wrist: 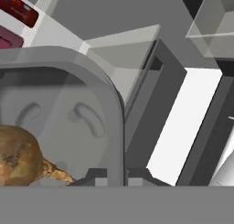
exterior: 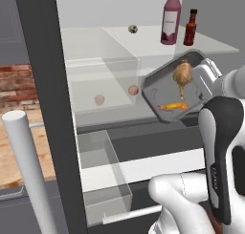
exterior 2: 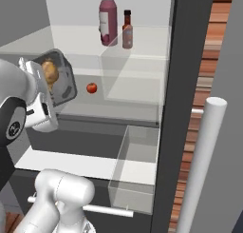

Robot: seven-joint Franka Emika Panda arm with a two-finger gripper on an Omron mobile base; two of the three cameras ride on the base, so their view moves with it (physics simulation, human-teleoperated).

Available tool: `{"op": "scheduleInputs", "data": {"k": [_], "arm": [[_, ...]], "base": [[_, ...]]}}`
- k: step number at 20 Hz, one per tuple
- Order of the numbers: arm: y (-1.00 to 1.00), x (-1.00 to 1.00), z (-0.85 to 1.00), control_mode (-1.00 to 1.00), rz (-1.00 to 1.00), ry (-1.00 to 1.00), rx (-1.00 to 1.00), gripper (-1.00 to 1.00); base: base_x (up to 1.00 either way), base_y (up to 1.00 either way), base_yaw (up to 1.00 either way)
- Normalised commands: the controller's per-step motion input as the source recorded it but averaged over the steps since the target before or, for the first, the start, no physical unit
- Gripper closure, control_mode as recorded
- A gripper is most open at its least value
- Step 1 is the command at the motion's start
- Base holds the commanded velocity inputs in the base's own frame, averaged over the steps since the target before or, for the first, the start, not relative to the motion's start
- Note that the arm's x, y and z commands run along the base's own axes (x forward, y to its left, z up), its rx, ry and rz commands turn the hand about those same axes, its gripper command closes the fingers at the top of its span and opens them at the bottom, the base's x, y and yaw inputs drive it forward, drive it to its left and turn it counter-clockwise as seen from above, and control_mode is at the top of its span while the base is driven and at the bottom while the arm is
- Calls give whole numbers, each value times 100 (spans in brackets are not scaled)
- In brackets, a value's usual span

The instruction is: Place the tupperware on the top shelf of the fridge. Make space for the tupperware among the existing items by rearranging them on the shelves if needed. Close the fridge door when finished.

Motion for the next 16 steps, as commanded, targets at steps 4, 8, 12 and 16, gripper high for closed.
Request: {"op": "scheduleInputs", "data": {"k": [4,8,12,16], "arm": [[29,0,32,-100,0,0,10,100],[31,0,11,-100,0,-2,14,100],[21,8,14,-100,0,0,16,100],[3,31,18,-100,0,-2,17,100]], "base": [[0,0,0],[0,0,0],[0,0,0],[0,0,0]]}}
